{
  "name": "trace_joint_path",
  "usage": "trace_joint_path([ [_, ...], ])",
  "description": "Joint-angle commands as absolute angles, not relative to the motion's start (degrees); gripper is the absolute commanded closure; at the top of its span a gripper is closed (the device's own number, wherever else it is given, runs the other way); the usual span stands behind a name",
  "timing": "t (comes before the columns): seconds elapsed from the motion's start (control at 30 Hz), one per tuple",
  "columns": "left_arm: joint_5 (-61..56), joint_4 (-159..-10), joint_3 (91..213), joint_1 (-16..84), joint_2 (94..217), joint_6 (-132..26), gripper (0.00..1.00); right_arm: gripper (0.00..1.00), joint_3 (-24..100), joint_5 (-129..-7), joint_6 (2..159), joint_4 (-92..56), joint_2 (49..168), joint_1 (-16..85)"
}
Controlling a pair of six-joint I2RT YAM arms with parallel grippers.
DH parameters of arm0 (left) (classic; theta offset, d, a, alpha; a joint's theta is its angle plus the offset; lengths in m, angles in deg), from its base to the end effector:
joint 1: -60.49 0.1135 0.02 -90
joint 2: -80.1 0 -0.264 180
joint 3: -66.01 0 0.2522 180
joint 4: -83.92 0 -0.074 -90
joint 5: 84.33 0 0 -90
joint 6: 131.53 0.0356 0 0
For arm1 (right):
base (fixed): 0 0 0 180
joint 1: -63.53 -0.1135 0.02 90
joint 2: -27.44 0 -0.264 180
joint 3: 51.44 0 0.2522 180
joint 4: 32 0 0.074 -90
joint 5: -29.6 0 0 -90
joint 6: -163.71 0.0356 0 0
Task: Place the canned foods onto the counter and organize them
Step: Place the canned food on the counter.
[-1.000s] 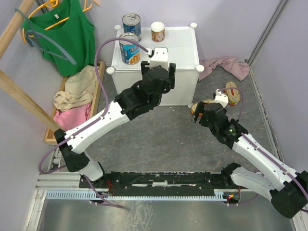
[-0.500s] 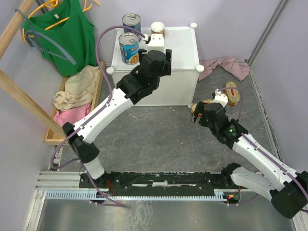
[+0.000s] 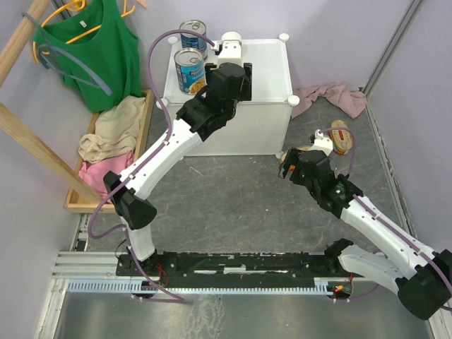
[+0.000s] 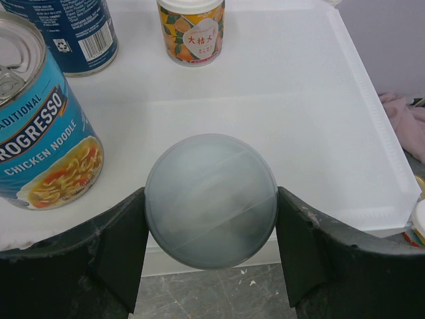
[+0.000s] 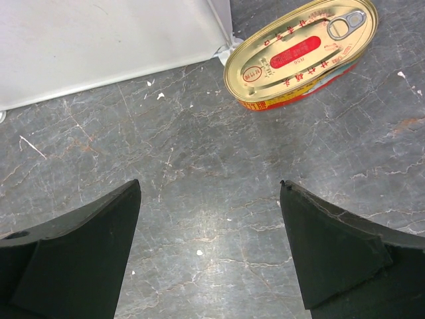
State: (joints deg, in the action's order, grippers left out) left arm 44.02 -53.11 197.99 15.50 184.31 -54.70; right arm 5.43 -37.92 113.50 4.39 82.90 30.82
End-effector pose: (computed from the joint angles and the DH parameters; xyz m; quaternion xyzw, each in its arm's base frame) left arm 0.3030 -0.2716 0.4602 0.0138 0.7763 -0.0508 0.6282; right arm 0.1841 0.1020 0.2759 0.1436 0.8627 0.1285 0.4676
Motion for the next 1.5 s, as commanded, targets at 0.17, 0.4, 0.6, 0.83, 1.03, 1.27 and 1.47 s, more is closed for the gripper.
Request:
trace_joint_path([
  [0.17, 43.29, -57.65, 204.36, 16.72, 186.01, -53.31, 0.97, 0.07, 4.17, -39.39, 113.79, 0.44, 83.37, 31.04],
  [0.4, 43.17, -57.97, 205.95, 17.44, 187.43, -52.81, 0.97, 0.07, 3.61, -39.64, 113.82, -0.76, 83.81, 31.10],
  [0.6, 42.69, -57.51, 208.04, 18.49, 189.07, -52.24, 0.97, 0.07, 3.41, -40.32, 113.96, -2.16, 85.27, 31.05],
  [0.83, 42.14, -58.68, 208.62, 19.47, 190.57, -51.56, 0.97, 0.07, 3.10, -40.50, 113.77, -3.31, 86.24, 31.09],
  [1.03, 41.22, -58.99, 208.78, 20.41, 191.86, -51.83, 0.97, 0.07, 3.19, -41.14, 113.57, -4.04, 87.03, 31.10],
  [1.27, 40.00, -59.12, 208.73, 21.21, 192.99, -52.25, 0.95, 0.07, 3.34, -41.39, 113.37, -4.84, 88.25, 31.09],
  [1.47, 38.97, -59.55, 208.75, 22.07, 193.64, -52.34, 0.92, 0.07, 4.09, -41.73, 113.44, -5.47, 89.74, 31.07],
])
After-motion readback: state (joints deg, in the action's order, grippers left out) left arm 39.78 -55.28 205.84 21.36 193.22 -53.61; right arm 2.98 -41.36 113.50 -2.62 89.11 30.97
